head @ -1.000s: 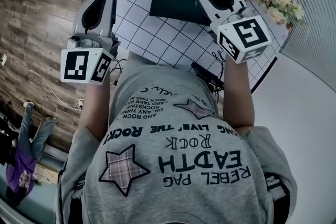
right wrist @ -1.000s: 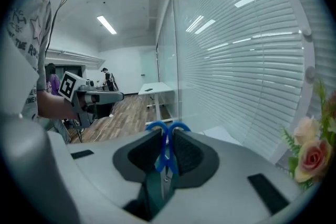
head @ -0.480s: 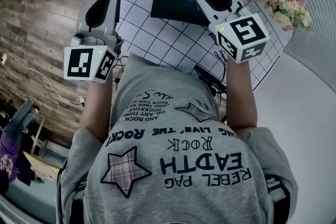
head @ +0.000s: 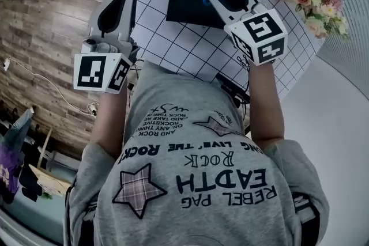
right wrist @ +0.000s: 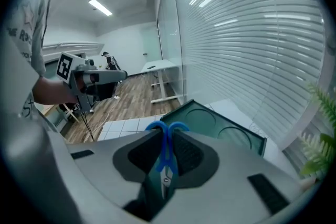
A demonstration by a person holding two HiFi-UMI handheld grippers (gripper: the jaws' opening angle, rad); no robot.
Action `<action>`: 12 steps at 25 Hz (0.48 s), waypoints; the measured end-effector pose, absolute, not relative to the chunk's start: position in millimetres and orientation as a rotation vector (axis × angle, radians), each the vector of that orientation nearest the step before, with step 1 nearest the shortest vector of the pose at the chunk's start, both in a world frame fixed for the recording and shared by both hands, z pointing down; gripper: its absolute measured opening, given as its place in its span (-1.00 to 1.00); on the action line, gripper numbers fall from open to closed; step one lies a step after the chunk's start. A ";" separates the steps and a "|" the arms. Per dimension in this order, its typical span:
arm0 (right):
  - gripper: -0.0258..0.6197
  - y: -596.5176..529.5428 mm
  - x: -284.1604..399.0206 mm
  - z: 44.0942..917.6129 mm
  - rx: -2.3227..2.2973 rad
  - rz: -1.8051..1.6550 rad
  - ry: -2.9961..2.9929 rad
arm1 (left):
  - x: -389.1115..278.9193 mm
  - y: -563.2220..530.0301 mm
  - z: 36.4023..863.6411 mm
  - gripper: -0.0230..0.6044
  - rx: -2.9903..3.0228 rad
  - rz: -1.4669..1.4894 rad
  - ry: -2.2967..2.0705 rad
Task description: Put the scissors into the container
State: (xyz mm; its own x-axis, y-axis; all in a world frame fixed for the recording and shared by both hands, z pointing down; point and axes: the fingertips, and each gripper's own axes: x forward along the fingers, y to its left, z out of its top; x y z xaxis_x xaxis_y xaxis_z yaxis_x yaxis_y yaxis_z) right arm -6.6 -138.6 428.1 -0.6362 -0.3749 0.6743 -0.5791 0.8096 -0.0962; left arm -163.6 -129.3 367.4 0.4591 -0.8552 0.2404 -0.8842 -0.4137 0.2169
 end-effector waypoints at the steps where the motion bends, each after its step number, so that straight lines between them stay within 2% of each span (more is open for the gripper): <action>1: -0.67 -137.2 -8.0 432.6 0.686 0.404 -2.321 | -163.3 -128.9 368.2 -0.90 2.401 0.135 -1.481; 12: -0.67 -127.2 -22.0 471.1 0.585 0.406 -2.273 | -161.7 -124.9 380.2 -0.90 2.374 0.154 -1.474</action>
State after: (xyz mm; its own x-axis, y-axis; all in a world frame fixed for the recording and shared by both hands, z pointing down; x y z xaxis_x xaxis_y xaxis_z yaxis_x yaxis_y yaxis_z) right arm -22.0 -127.2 471.1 -0.6210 -0.2867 0.7295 -0.5215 0.8459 -0.1116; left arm -161.7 -124.9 380.2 0.4556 -0.8490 0.2675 -0.8860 -0.4033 0.2290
